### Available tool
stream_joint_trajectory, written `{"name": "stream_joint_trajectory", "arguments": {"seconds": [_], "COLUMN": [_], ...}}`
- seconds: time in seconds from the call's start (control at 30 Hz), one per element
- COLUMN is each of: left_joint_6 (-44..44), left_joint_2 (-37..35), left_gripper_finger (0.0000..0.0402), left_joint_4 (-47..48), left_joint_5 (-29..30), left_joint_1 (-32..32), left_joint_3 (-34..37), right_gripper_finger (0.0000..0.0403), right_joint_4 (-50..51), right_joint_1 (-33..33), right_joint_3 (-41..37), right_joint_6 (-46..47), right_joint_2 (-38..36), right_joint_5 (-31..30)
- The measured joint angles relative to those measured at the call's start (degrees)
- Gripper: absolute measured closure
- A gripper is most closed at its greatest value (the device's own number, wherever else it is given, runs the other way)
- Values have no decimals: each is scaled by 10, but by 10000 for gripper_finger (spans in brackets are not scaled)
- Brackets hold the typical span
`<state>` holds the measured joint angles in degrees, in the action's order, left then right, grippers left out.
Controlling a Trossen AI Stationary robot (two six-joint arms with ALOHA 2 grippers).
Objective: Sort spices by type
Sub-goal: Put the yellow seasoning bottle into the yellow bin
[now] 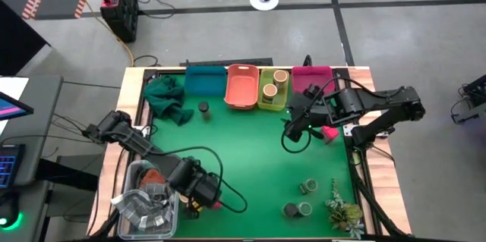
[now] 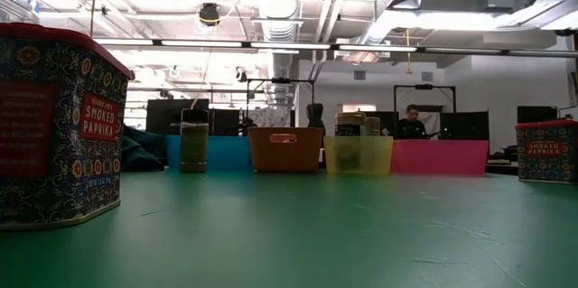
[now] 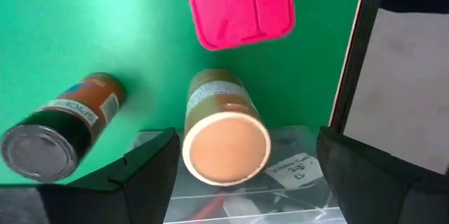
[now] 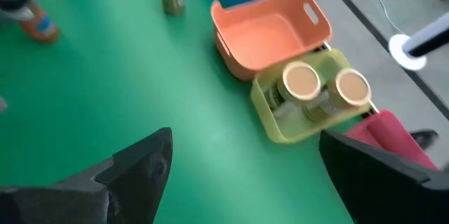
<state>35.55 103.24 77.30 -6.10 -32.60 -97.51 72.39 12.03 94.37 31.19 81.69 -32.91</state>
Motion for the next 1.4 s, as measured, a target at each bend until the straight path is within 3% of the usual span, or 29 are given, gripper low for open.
{"name": "stream_joint_trajectory", "arguments": {"seconds": [0.7, 1.03, 1.4], "left_joint_6": [-63, -99, -103], "left_joint_2": [11, 68, 74], "left_gripper_finger": [85, 85, 85], "left_joint_4": [-14, 16, 15], "left_joint_5": [5, -31, -50], "left_joint_1": [0, 3, 3], "left_joint_3": [40, 38, 39], "right_gripper_finger": [15, 15, 15], "right_joint_4": [-55, -54, -52], "right_joint_1": [-5, -5, -5], "right_joint_3": [0, 0, 0], "right_joint_6": [-12, -12, -17], "right_joint_2": [0, 0, 0], "right_joint_5": [-2, -2, -2]}}
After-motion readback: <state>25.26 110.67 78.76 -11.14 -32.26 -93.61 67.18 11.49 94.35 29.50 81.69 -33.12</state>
